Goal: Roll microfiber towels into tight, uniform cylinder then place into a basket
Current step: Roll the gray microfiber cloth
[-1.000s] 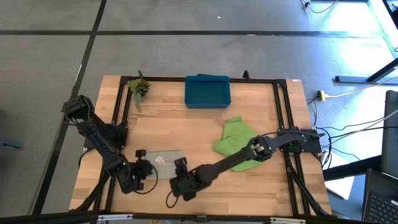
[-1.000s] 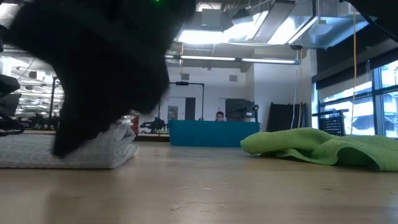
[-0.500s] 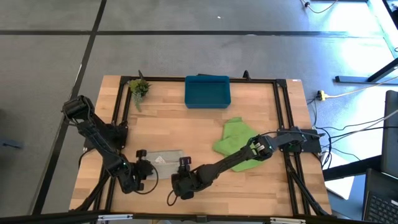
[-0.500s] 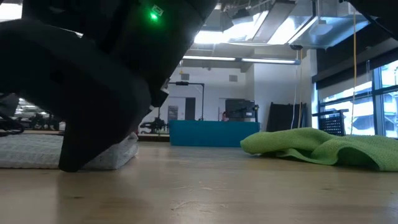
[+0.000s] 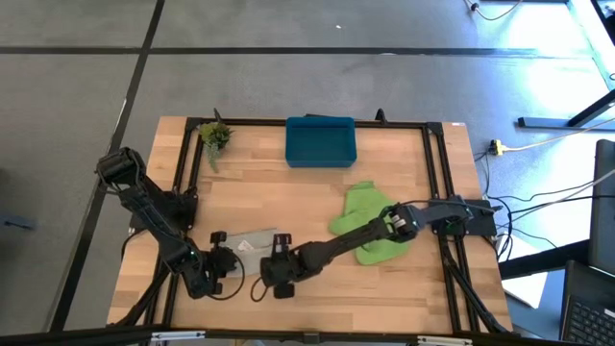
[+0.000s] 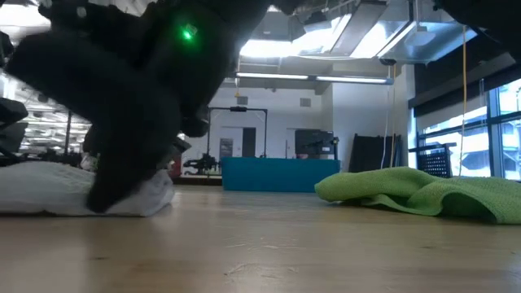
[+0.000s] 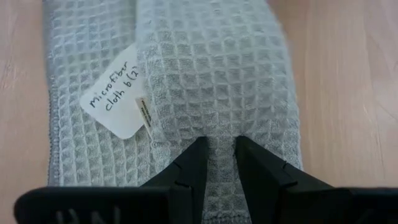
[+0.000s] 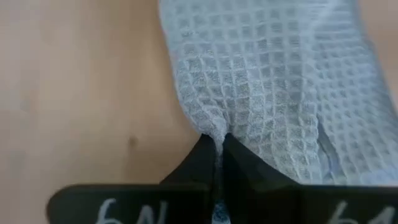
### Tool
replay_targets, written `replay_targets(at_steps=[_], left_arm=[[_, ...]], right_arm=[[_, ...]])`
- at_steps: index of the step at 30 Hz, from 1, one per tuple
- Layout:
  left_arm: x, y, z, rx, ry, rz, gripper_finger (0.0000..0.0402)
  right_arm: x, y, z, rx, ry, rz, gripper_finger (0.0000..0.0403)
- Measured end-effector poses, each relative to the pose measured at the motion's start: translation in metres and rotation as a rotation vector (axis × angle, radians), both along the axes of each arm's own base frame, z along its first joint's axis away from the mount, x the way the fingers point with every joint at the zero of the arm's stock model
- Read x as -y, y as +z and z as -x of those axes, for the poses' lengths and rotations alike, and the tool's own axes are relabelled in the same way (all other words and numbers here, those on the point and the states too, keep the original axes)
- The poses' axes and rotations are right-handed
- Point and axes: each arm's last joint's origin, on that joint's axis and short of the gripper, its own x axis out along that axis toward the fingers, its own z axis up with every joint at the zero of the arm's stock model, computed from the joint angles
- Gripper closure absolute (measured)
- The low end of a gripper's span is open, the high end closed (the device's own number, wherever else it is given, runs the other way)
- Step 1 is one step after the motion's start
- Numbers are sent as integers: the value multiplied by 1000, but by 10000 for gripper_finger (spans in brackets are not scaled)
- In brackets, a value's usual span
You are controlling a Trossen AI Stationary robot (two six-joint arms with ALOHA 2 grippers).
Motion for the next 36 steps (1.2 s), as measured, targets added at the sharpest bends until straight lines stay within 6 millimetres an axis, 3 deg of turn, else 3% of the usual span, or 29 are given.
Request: replay_targets(at_steps=[10,27,36], left_arm=[[1,0,0,-19,-33,11,317],[2,0,0,-31,-185,-74,317],[2,0,0,-35,-192,-76,317]], right_arm=[[25,16,-13,-140,53,-466,389],[102,20,-32,-206,-108,-798,384],[121,27,-36,-257,-23,-1032,383]])
